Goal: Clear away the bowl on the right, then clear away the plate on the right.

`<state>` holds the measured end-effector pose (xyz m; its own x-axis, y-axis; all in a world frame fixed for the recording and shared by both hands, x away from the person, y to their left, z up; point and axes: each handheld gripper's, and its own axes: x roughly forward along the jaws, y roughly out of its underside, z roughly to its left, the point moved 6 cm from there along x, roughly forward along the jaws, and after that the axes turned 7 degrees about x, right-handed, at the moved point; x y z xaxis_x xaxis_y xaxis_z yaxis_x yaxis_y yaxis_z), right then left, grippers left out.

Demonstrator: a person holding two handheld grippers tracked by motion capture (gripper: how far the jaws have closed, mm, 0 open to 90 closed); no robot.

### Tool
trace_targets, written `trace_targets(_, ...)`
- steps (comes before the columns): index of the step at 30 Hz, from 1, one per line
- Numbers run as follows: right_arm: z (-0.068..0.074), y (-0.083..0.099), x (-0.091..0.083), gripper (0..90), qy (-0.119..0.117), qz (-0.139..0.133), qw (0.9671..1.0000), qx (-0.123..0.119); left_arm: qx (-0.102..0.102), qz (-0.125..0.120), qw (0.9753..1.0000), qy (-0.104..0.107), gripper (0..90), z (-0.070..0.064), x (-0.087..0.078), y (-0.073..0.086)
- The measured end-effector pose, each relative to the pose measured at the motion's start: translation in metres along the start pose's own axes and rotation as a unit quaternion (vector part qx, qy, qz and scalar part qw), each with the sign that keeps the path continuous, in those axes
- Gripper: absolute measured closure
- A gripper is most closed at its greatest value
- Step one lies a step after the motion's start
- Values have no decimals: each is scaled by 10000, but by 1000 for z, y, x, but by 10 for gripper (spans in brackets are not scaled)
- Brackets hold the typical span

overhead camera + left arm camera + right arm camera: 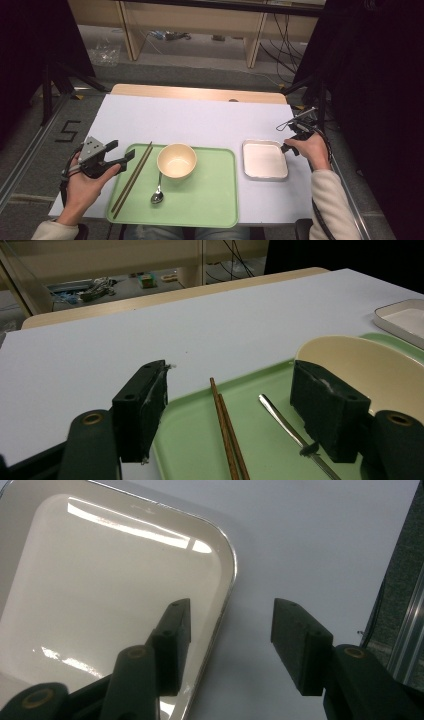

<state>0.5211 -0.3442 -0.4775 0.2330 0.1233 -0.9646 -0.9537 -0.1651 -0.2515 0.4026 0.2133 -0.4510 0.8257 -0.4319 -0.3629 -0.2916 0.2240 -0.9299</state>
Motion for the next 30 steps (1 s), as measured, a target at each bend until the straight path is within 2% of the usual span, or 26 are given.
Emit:
trace_targets(1,2,1,-1,512,-8,81,9999,132,1,2,10000,1,309,0,0,0)
trace_targets(2,-2,-1,1,511,-18,-30,9999,-103,-4,3,10000,2,309,0,0,0)
trace_targets(3,-2,-1,1,512,-16,-26,10000,-89,-12,1,10000,3,309,0,0,0)
trace_targets(4,1,1,-1,512,-5,67,9999,121,-13,-2,10000,2,309,0,0,0)
trace_targets(10,0,1,0,510,-2,68,9999,158,43,17,10000,-4,309,1,0,0)
trace_targets(11,-3,-1,2,509,1,-86,10000,-27,23,4,10000,-4,309,1,1,0)
trace_targets(12,-1,2,1,510,-8,89,9999,103,4,1,10000,2,309,0,2,0)
trace_targets(13,-1,2,1,509,0,59,9999,135,29,18,10000,3,309,0,2,0)
trace_targets(14,-3,1,2,509,-3,-27,10000,17,34,27,10000,8,309,0,2,0)
trace_targets(15,-2,2,2,508,-10,44,9999,159,30,32,10000,9,309,0,2,0)
trace_targets(16,-6,0,3,508,12,-71,10000,-5,19,38,10000,0,309,0,2,1)
trace_targets(17,-5,0,2,507,10,-11,9999,112,18,44,10000,0,309,1,2,1)
trace_targets(18,-6,-1,3,507,10,-75,10000,-1,2,47,10000,0,309,1,2,1)
trace_targets(19,-4,0,1,507,8,22,9999,163,-5,42,10000,1,310,1,1,2)
trace_targets(20,-4,-1,1,507,-13,-51,10000,79,-8,37,10000,-6,309,1,1,2)
trace_targets(21,-3,-1,0,507,10,-56,9999,133,-9,39,10000,-17,310,1,0,2)
trace_targets(23,-3,-3,-1,507,7,-121,9999,-56,-37,25,10000,-26,310,1,-1,2)
trace_targets(24,1,-1,-4,507,24,-5,9998,194,-2,23,10000,-34,310,1,-2,1)
trace_targets(27,1,-3,-4,507,31,-170,9997,156,-1,29,10000,-26,310,0,-2,2)
trace_targets(28,2,-1,-6,507,46,19,9996,271,0,22,10000,-28,309,0,-1,1)
trace_targets(29,1,-1,-4,507,23,-48,9998,167,-2,21,10000,-36,310,0,-1,1)
trace_targets(30,2,0,-4,507,13,46,9996,265,3,27,10000,-38,309,0,-1,1)
